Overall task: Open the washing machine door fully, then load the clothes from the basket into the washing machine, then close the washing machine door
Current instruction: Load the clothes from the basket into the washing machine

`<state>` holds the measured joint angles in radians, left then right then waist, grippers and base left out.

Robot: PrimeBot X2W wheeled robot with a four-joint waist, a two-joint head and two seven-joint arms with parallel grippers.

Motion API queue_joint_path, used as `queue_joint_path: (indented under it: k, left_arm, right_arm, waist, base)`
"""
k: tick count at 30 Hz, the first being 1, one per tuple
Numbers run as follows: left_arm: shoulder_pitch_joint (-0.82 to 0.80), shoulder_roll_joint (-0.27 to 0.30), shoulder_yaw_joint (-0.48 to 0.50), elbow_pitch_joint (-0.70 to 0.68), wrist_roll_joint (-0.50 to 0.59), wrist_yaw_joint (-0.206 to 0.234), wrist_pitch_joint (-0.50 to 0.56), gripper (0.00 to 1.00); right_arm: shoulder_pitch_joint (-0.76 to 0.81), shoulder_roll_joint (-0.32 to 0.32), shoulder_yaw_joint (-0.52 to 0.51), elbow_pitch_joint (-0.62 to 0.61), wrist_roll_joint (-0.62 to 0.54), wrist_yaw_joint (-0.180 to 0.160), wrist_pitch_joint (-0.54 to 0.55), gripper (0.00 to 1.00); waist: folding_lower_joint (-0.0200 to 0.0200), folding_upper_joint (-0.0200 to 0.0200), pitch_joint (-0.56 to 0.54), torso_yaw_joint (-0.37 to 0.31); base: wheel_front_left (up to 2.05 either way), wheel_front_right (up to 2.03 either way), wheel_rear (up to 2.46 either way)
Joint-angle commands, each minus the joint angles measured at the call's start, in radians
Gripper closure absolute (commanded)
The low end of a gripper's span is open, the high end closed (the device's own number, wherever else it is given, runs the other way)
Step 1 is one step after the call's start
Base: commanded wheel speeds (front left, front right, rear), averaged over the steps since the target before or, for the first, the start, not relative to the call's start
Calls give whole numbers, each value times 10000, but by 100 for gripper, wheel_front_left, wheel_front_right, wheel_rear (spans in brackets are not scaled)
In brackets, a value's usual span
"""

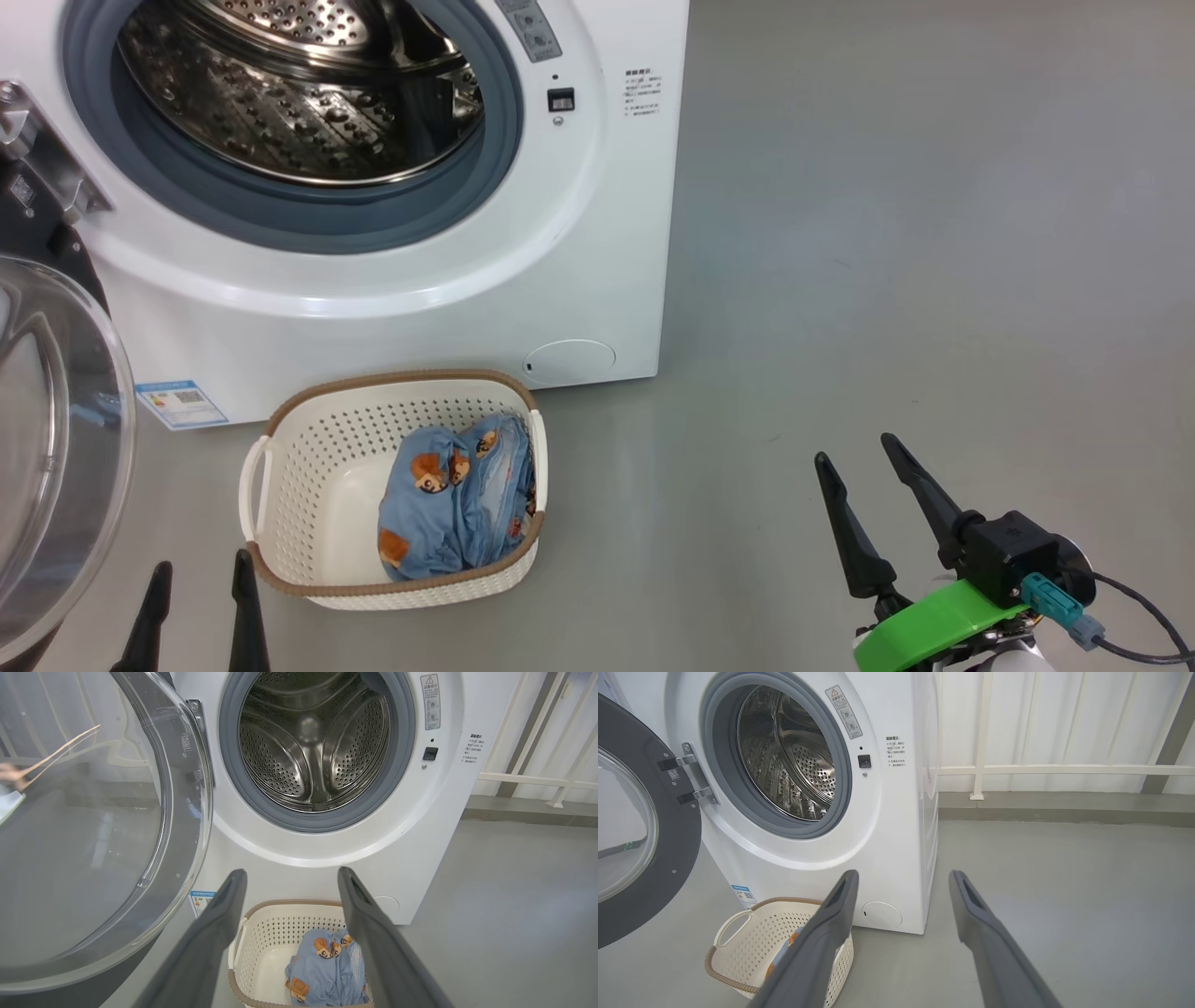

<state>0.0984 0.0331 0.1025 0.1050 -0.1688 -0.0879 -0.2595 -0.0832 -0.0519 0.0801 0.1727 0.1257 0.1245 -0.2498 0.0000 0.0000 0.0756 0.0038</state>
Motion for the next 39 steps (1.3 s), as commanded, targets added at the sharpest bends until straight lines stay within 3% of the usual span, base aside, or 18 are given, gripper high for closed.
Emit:
queue_joint_path:
  k: [1,15,39]
  left_arm:
    - [-236,172,334,-183,34,41,-23,0]
    - [-372,172,360,-137,33,26,-23,0]
    - [-491,172,511,-222,-68,41,-23,0]
  right_arm:
    - [-147,17,184,-219,-10,62,-120,0]
    - [-187,17,110,-199,-20,62,-120,0]
    - [-248,17,85,-127,-13,62,-120,0]
  waist:
    - [0,0,11,20]
    - [0,0,143,84]
    - [0,0,281,183]
  base:
    - [0,0,0]
    - [25,-25,0]
    - [134,-134,0]
